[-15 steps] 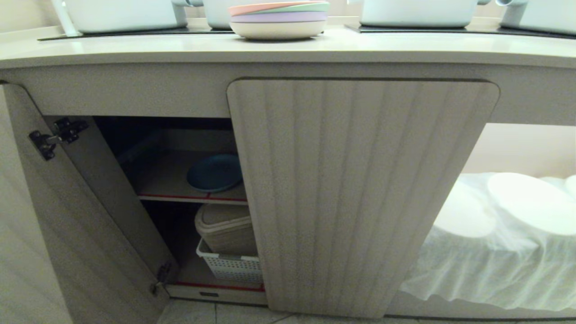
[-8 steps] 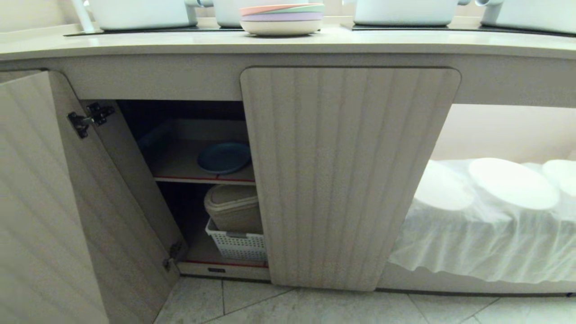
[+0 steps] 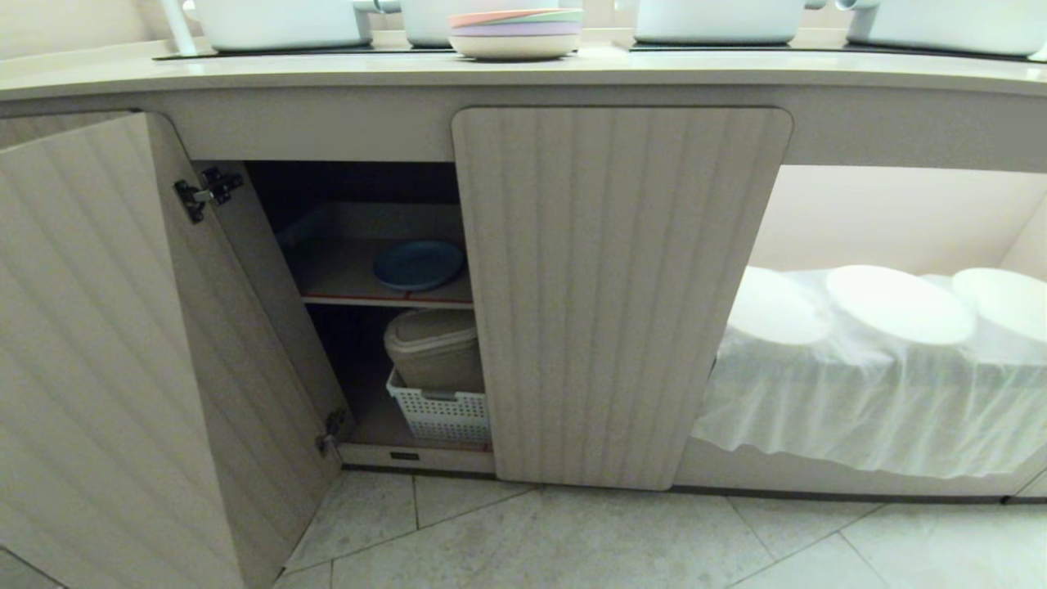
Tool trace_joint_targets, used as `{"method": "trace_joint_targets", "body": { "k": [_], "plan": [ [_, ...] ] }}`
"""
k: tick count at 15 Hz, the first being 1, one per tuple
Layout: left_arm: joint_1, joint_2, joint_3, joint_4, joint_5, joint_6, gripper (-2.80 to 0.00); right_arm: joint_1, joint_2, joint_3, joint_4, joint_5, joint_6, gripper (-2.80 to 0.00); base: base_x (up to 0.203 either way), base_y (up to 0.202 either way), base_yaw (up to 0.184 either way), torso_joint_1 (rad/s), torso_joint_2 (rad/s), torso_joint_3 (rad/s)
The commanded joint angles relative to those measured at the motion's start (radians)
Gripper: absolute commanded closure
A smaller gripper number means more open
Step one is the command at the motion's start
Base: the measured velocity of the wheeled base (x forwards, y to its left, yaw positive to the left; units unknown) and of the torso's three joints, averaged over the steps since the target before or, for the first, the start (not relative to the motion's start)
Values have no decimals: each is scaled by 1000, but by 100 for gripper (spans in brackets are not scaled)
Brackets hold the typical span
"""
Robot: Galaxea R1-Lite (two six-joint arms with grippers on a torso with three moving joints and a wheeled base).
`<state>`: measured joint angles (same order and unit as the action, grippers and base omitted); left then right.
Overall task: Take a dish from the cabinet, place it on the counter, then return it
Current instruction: Close the cabinet door
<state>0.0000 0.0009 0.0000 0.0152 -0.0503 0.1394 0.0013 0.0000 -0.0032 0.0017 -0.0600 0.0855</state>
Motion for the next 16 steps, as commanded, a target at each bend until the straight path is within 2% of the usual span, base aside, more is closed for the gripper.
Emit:
{"method": "trace_joint_targets", "body": {
  "k": [1, 16],
  "plan": [
    [0, 0, 0, 0, 1, 0, 0, 0, 0, 0, 0, 0, 0, 0, 0, 0, 0, 0, 0, 0],
    [0, 0, 0, 0, 3, 6, 0, 0, 0, 0, 0, 0, 0, 0, 0, 0, 0, 0, 0, 0]
  ]
}}
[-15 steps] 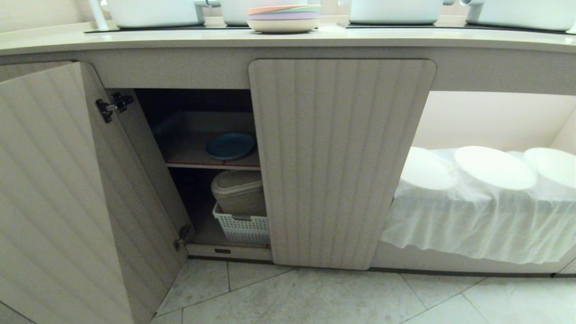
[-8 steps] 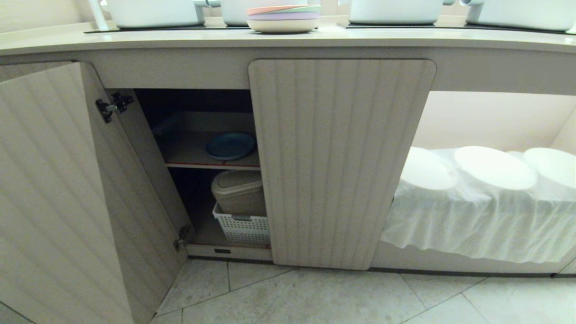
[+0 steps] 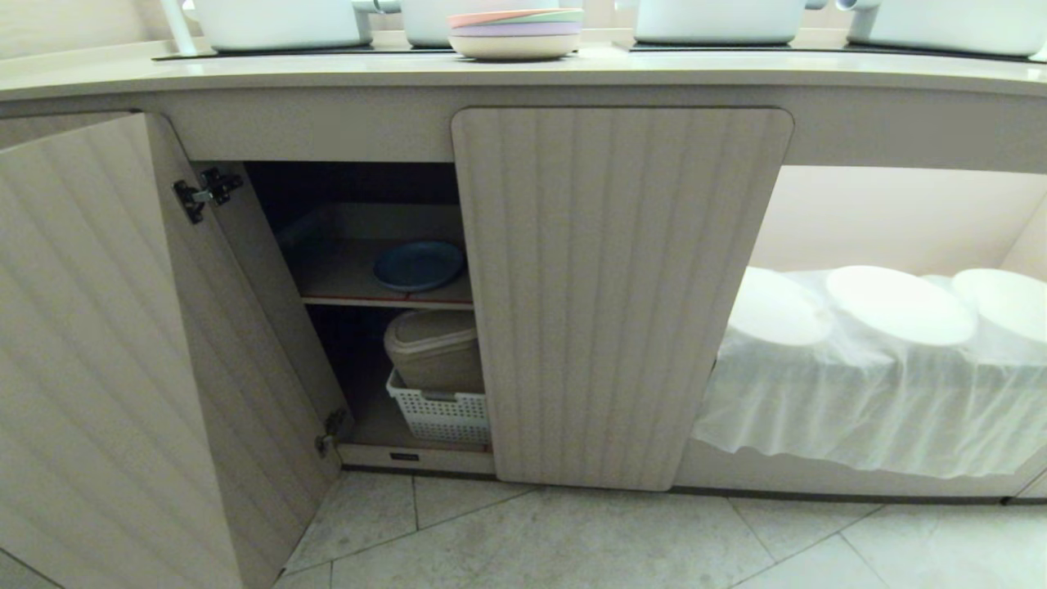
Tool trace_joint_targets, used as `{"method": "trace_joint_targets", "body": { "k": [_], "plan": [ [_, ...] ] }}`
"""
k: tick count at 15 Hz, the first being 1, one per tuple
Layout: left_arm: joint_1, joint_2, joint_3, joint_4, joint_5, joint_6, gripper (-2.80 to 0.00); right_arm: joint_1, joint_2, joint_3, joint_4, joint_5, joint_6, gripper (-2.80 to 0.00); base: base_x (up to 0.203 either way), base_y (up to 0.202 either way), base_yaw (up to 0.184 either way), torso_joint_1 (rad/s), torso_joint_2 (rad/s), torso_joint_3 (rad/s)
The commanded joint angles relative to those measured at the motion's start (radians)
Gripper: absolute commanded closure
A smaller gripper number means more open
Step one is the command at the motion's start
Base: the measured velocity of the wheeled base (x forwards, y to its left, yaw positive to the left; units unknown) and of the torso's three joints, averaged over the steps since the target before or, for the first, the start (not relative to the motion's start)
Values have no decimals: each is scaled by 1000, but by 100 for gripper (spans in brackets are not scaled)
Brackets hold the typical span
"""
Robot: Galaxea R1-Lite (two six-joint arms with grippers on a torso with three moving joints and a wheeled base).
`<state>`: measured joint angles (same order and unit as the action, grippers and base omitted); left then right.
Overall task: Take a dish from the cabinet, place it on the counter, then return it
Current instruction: Close the cabinet door
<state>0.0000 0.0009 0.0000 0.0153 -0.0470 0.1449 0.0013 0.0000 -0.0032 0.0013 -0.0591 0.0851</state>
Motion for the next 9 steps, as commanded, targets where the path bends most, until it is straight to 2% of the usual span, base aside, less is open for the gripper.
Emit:
{"method": "trace_joint_targets", "body": {
  "k": [1, 9],
  "plan": [
    [0, 1, 0, 0, -1, 1, 0, 0, 0, 0, 0, -1, 1, 0, 0, 0, 0, 0, 0, 0],
    [0, 1, 0, 0, 1, -2, 0, 0, 0, 0, 0, -1, 1, 0, 0, 0, 0, 0, 0, 0]
  ]
}}
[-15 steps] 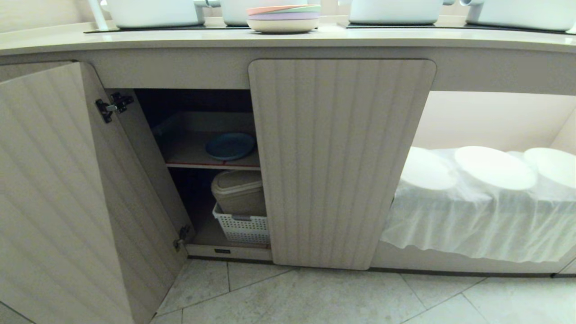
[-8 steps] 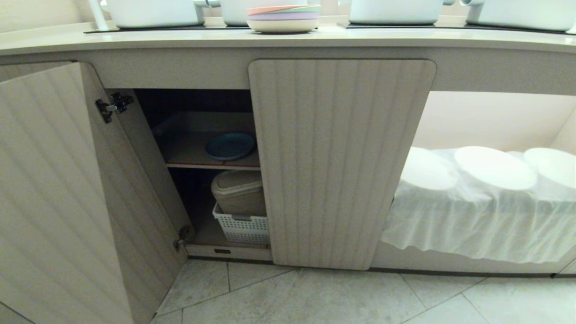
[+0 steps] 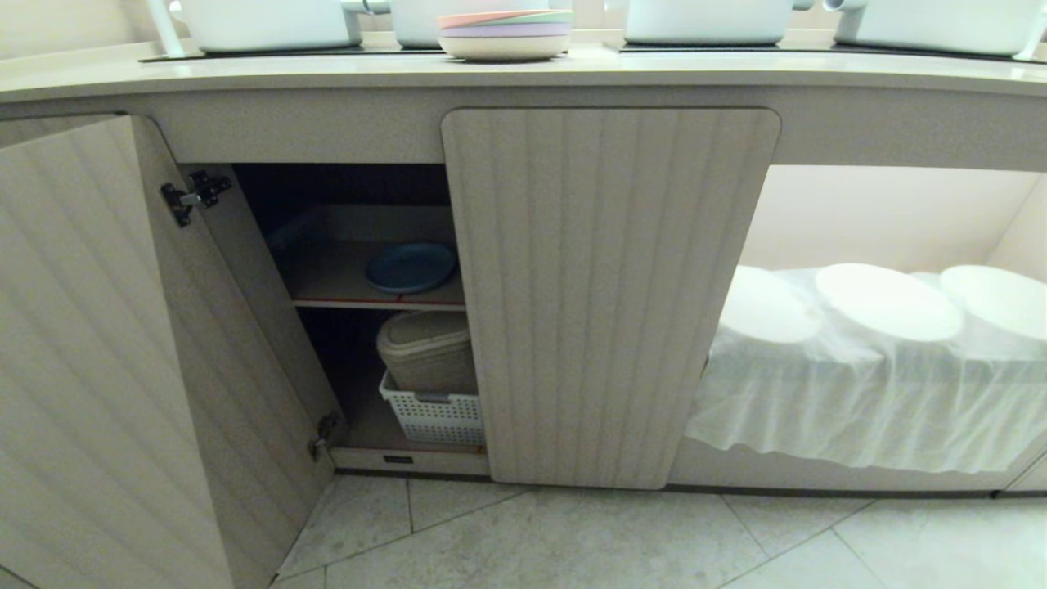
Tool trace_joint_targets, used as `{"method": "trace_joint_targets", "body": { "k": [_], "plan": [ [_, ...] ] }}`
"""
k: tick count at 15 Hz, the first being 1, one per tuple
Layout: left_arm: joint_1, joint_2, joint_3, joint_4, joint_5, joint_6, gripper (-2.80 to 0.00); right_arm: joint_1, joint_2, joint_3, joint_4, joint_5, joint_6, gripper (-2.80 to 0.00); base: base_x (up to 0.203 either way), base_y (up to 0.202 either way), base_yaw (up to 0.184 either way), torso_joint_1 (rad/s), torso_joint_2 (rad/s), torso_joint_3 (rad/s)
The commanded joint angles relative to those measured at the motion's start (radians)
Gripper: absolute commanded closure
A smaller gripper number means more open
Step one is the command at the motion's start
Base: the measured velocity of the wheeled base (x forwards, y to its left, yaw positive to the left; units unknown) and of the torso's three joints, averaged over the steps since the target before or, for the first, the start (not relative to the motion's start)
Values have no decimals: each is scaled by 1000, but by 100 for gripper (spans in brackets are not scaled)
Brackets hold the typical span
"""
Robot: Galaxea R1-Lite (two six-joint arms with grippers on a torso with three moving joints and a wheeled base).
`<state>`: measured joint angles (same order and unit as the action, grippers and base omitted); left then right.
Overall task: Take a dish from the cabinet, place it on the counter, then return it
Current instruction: Close the cabinet door
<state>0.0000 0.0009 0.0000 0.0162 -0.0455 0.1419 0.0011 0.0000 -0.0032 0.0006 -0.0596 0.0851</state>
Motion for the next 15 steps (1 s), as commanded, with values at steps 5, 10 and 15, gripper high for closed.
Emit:
{"method": "trace_joint_targets", "body": {
  "k": [5, 10, 15],
  "plan": [
    [0, -1, 0, -1, 0, -1, 0, 0, 0, 0, 1, 0, 1, 0, 0, 136, -2, 1, 1, 2],
    [0, 1, 0, -1, 0, -1, 0, 0, 0, 0, 1, 0, 1, 0, 0, 195, -1, 2, 3, 4],
    [0, 1, 0, -1, 0, -1, 0, 0, 0, 0, 1, 0, 1, 0, 0, 168, -2, 3, 2, 3]
  ]
}}
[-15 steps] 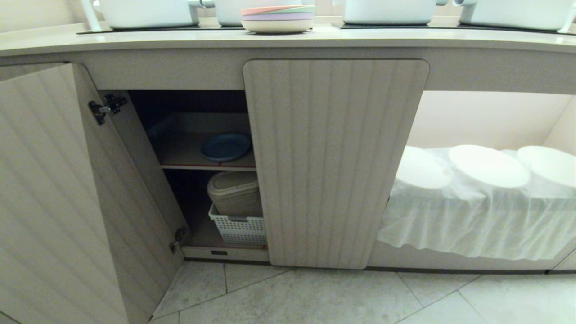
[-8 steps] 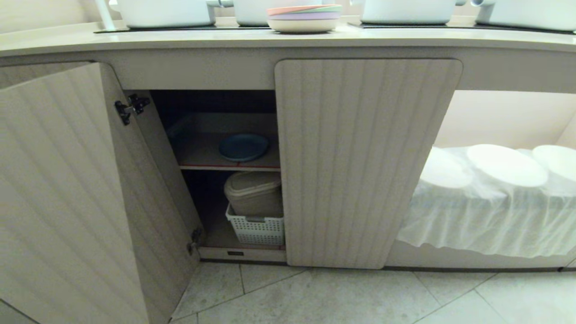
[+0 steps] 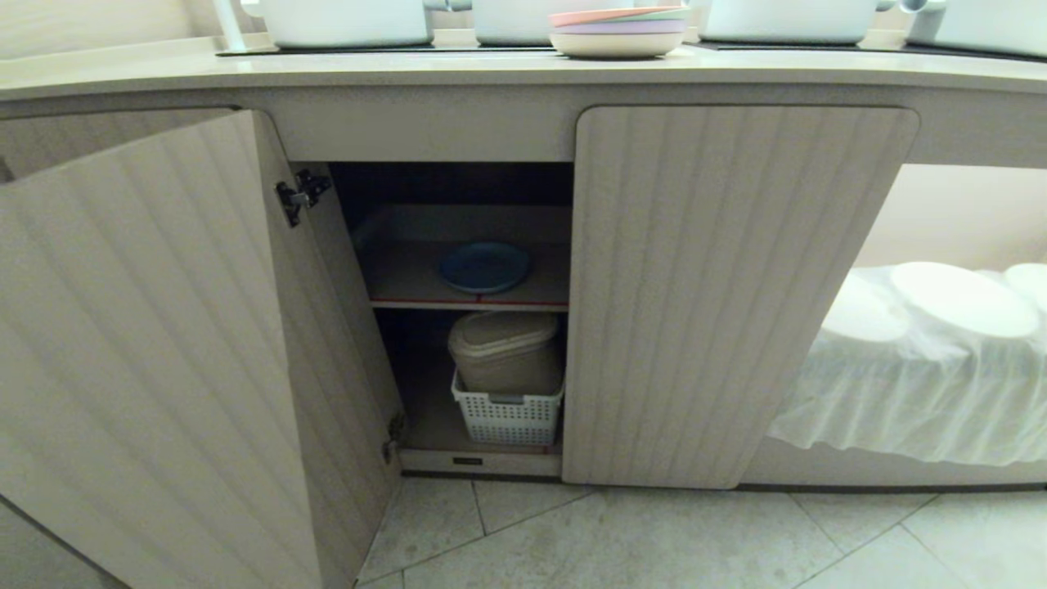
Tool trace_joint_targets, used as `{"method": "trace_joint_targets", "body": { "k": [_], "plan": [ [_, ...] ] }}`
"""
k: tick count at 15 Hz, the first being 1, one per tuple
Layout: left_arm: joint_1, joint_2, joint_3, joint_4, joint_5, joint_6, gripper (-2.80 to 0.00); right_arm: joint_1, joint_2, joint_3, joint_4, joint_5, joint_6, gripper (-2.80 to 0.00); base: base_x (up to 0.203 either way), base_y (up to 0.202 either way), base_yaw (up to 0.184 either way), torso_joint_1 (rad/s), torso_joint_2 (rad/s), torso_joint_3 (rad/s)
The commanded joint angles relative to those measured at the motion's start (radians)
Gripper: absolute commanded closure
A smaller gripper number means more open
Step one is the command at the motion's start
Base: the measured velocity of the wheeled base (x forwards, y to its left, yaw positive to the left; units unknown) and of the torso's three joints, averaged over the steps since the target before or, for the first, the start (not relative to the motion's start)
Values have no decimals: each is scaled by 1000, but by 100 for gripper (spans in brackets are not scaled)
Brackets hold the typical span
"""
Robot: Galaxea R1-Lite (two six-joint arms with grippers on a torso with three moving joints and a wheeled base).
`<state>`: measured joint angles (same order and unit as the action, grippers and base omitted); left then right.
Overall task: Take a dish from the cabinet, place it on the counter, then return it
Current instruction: Close the cabinet door
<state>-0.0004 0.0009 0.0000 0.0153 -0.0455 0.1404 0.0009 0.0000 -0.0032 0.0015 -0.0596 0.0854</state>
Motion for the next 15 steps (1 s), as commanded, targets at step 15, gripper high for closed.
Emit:
{"method": "trace_joint_targets", "body": {
  "k": [15],
  "plan": [
    [0, 0, 0, -122, 58, 56, 0, 1, 0, 0, 0, 0, 1, 0, 0, 0, 0, 0, 0, 0]
  ]
}}
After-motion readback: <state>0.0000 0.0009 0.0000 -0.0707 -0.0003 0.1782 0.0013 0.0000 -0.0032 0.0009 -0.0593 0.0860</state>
